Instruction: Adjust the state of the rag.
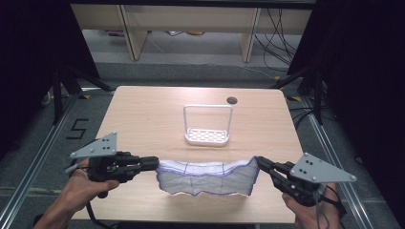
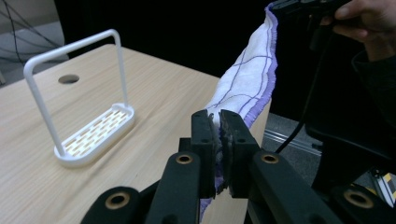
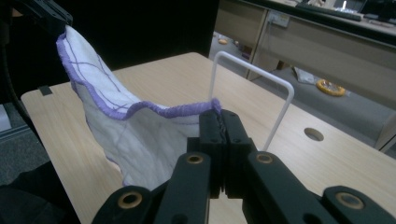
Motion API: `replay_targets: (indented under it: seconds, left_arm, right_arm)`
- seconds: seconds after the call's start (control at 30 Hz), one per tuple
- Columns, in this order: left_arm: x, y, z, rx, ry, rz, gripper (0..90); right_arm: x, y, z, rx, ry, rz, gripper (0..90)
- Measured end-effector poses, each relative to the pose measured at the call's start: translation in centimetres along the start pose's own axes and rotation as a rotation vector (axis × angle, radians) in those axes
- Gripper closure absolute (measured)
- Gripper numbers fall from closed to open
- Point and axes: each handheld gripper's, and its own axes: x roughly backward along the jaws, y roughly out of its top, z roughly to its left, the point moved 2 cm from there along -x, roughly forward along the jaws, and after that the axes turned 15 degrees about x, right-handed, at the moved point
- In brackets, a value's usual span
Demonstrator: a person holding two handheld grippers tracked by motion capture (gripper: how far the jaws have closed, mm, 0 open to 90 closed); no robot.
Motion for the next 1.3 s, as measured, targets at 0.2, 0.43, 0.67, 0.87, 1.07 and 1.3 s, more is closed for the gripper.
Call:
replay_targets:
  seconds: [0.2, 0.43, 0.67, 0.87, 1.07, 1.3]
  left_arm:
    - [1.2, 0.3, -2.3, -0.037, -0.003, 0.000, 84.2]
    - [-0.3, -1.3, 0.7, 0.047, 0.039, 0.047, 84.1]
    - [-5.3, -4.5, 8.1, 0.166, 0.179, 0.104, 84.2]
    - [-7.8, -5.2, 11.5, 0.178, 0.263, 0.128, 84.1]
    - [-9.1, -5.5, 13.3, 0.204, 0.307, 0.145, 84.1]
    - [-11.4, -6.2, 15.5, 0.235, 0.343, 0.179, 83.9]
  right_arm:
    - [2.0, 1.2, 0.8, 0.008, 0.012, -0.030, 89.7]
    - [0.2, -0.1, 0.4, -0.005, 0.031, 0.011, 89.8]
    - [-8.0, -6.7, -2.3, -0.179, 0.084, 0.143, 89.8]
    - [-13.9, -10.9, -4.3, -0.241, 0.061, 0.245, 89.7]
    - [-15.9, -12.1, -5.1, -0.239, 0.059, 0.298, 89.6]
    - [-18.1, -13.7, -5.7, -0.250, 0.042, 0.371, 89.6]
